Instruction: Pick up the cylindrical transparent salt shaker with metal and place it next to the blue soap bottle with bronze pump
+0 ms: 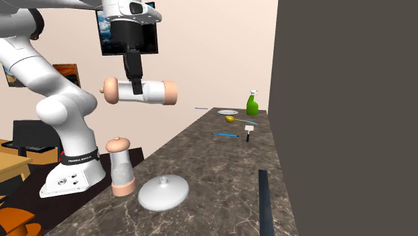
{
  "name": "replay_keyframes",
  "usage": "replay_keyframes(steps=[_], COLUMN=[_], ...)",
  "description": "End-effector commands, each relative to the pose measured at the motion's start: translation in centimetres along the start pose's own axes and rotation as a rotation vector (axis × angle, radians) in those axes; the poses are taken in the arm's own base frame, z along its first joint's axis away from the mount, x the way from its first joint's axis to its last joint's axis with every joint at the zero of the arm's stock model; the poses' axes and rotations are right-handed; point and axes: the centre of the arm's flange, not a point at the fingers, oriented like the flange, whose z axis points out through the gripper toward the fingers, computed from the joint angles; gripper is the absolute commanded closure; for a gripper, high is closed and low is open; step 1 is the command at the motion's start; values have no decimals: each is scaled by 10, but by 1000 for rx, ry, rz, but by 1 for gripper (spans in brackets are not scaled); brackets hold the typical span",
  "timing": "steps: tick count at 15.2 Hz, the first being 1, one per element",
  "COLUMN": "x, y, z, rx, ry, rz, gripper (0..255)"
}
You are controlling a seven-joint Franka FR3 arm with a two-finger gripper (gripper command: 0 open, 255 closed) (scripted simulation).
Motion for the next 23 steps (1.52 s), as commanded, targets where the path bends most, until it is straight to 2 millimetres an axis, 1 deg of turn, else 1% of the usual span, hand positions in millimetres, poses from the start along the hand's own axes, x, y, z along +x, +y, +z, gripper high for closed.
replay_keyframes(steps=[1, 13, 23], x=[-23, -162, -164], y=[12, 92, 91], z=[-3, -6, 46], rx=[0, 0, 0], ry=[0, 0, 0], rz=[-1, -1, -1], gripper=[255, 255, 255])
